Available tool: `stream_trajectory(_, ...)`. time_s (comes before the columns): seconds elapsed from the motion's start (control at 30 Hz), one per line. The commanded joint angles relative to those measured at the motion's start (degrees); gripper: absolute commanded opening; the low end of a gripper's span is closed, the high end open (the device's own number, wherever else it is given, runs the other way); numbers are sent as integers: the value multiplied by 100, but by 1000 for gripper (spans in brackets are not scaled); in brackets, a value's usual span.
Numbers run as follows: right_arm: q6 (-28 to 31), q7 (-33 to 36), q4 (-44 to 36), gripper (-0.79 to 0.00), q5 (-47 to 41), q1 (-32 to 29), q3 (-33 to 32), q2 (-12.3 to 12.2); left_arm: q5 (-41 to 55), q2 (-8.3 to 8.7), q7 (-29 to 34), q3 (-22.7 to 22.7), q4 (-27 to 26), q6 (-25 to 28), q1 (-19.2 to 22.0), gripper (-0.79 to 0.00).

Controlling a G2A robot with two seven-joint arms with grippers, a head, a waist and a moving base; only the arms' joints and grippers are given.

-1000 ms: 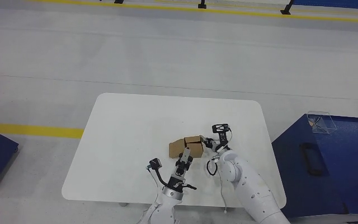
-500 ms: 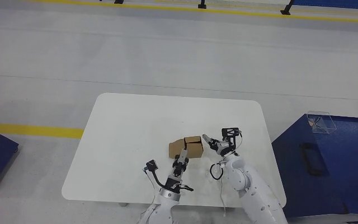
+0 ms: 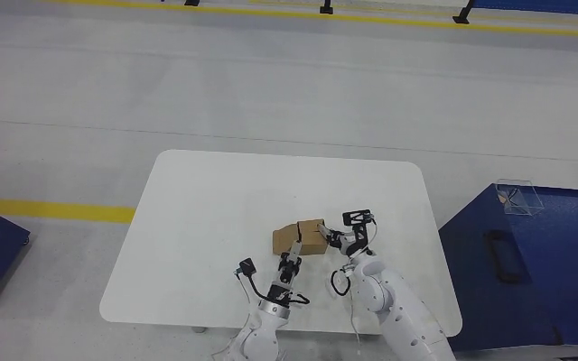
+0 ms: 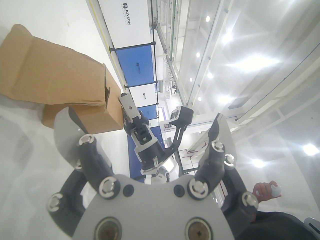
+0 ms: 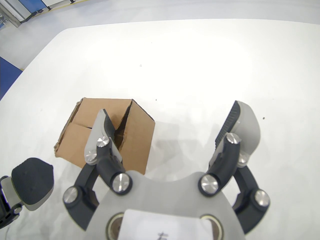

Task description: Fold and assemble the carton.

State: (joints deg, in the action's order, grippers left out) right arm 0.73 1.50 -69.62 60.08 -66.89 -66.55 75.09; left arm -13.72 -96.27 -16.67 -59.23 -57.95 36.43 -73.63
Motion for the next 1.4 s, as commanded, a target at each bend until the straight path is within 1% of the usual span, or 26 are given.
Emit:
stream_trajectory(0.0,4,-12,19,0,5,7,-7,4,32,-20,-27,28,134,36,67,0)
stream_trajectory(0.1,26,2,30,0,-7,12,-41,6,19,-53,-151,59,352,54,178,0)
stream_trajectory(0.3,32,24,14,0,33,0,-64,14,230,-149,-172,172,798,-1,423,0)
stream_trajectory(0.4,15,45,6,0,40,-5,-71,21,333,-188,-122,221,967,101,497,0)
stream_trajectory(0.5,7,55,2,0,69,-7,-75,26,396,-215,-85,263,1029,223,494,0)
stream_trajectory(0.67,26,59,-13,0,98,-16,-85,34,602,-254,-90,216,1237,120,610,0)
stream_trajectory(0.9,40,87,-32,0,144,-30,-101,43,841,-321,-48,191,1584,238,810,0)
stream_trajectory(1.2,37,111,-28,0,213,-46,-116,56,1121,-382,-13,84,2048,448,1060,0)
stream_trajectory(1.37,45,113,-27,0,241,-52,-121,64,1240,-413,-98,6,2278,771,1181,0)
